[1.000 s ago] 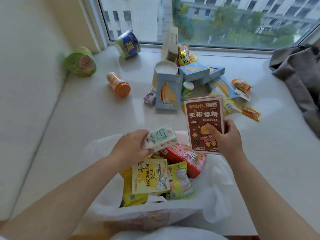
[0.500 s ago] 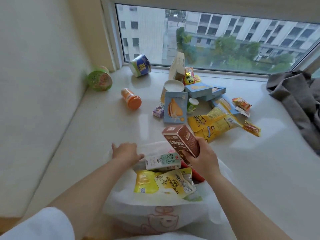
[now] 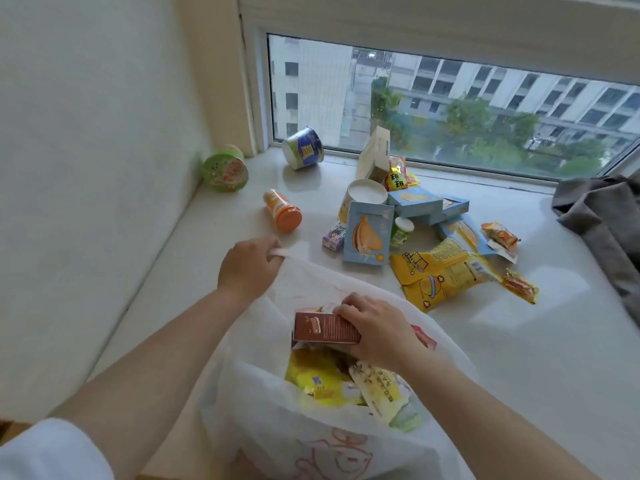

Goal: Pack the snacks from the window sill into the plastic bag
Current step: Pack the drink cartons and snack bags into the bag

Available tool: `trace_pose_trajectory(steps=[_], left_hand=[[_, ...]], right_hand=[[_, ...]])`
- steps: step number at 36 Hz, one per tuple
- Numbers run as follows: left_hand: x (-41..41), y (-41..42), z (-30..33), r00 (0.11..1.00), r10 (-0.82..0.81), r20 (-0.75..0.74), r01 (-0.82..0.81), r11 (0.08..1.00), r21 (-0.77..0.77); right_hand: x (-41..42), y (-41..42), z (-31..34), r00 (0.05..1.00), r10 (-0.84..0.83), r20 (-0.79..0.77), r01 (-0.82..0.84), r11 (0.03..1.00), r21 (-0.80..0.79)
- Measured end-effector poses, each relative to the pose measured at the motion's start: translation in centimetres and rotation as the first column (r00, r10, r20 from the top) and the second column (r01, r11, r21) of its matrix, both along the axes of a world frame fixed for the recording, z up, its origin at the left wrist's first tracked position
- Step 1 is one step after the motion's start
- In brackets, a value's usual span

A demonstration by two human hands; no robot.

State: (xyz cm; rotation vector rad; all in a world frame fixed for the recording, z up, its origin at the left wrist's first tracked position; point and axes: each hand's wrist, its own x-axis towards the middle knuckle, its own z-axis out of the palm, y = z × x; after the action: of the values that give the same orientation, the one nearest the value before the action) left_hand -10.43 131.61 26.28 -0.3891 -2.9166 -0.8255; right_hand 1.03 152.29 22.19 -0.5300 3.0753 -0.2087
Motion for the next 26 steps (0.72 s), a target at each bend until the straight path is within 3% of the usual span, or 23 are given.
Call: trace_pose_trajectory(steps=[3,6,8,10,13,17,19,21,23,26], left_hand=[[1.2,-0.7,-0.7,0.995,-0.091,0.031,0.094,0.989,-0.117],[2.0,-1.8,-1.7,0.992,-0.106,0.066,0.119,0.962,-0.244],[2.6,-2.5,-2.3,0.985,-0.124,0.117,0.159,0.921,-0.357],[3.6,-2.7,-3.0,0.973,-0.145,0.178,0.213,0.862,-0.460],[4.9,-2.7,-3.6,0.966,-0.145,0.212,0.237,0.820,-0.520],[6.5,-2.1,-3.0,0.962,-0.208,0.178,0.272,0.794,-0.544],[7.7,-1.1,-2.2,0.940,-0.321,0.115,0.336,0.813,-0.475],[9.3,0.6,-1.3,0.883,-0.434,0.178,0.468,0.785,-0.407],[11.6,2.4,-1.3,0.765,-0.568,0.304,0.642,0.636,-0.428],[14.5,4.4,-2.1,0.606,-0.658,0.447,0.780,0.382,-0.495]], right_hand=[[-1.1,-1.4,-0.5,0.995,-0.054,-0.086,0.058,0.997,0.045],[-0.9,-3.4,-1.9,0.993,0.037,0.115,-0.049,0.994,0.098],[-0.3,-4.1,-2.1,0.970,0.045,0.240,-0.053,0.998,0.026],[0.0,-3.9,-1.9,0.960,0.004,0.281,0.043,0.986,-0.159],[0.1,-2.7,-1.2,0.976,-0.134,0.171,0.196,0.881,-0.430],[1.6,0.6,-1.5,0.925,-0.367,-0.095,0.285,0.839,-0.463],[2.8,3.2,-2.0,0.864,-0.490,-0.117,0.408,0.817,-0.408],[4.1,5.8,-2.7,0.757,-0.654,0.010,0.623,0.716,-0.314],[5.6,8.2,-3.5,0.569,-0.808,0.155,0.822,0.552,-0.139],[7.6,11.0,-5.2,0.311,-0.890,0.332,0.933,0.353,0.073]])
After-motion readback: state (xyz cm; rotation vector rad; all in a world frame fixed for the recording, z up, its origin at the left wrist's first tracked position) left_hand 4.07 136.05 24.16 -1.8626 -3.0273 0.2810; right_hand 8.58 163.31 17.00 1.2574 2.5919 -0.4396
